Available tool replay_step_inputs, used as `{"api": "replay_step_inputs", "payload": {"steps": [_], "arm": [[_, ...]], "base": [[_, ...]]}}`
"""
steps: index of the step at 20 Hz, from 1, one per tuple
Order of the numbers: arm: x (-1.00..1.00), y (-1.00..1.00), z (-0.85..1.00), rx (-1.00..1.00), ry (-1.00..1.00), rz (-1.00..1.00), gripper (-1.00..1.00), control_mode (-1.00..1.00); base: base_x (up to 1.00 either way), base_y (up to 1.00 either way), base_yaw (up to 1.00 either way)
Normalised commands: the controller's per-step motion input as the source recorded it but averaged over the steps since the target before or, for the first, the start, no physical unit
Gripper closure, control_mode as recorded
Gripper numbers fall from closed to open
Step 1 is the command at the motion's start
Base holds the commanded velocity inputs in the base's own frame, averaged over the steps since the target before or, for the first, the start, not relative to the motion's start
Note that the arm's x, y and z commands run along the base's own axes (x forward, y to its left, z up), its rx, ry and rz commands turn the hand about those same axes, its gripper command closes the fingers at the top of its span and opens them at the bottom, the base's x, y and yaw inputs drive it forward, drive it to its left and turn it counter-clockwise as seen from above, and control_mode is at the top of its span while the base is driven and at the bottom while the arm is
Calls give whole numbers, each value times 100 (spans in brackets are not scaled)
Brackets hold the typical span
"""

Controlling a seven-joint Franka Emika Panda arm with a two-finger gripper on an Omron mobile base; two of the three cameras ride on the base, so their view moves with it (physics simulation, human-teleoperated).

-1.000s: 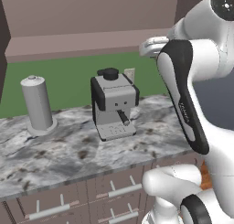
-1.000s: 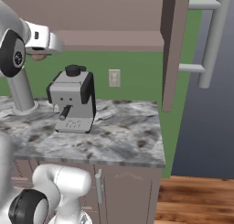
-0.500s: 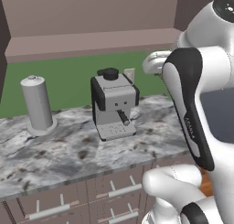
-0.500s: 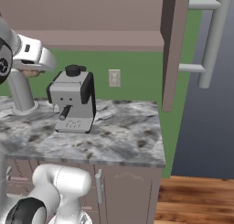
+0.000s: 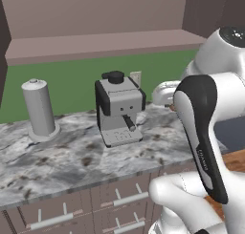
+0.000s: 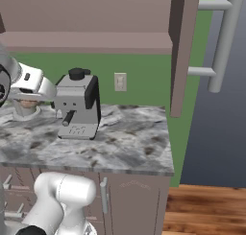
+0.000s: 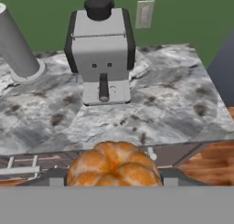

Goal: Pick the tangerines from the cabinet and place them in one bowl. Pick the cucumber from the sink and place it in the other bowl.

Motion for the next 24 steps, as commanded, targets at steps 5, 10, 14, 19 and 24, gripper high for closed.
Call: {"api": "replay_step_inputs", "payload": {"steps": [5, 10, 14, 19, 24], "arm": [[9, 0, -55, 0, 16, 0, 100, -100], [0, 0, -45, 0, 21, 0, 100, -100], [0, 0, -31, 0, 14, 0, 100, -100], [0, 0, -37, 0, 11, 0, 100, -100], [0, 0, -15, 0, 3, 0, 100, -100]], "base": [[0, 0, 0], [0, 0, 0], [0, 0, 0], [0, 0, 0], [0, 0, 0]]}}
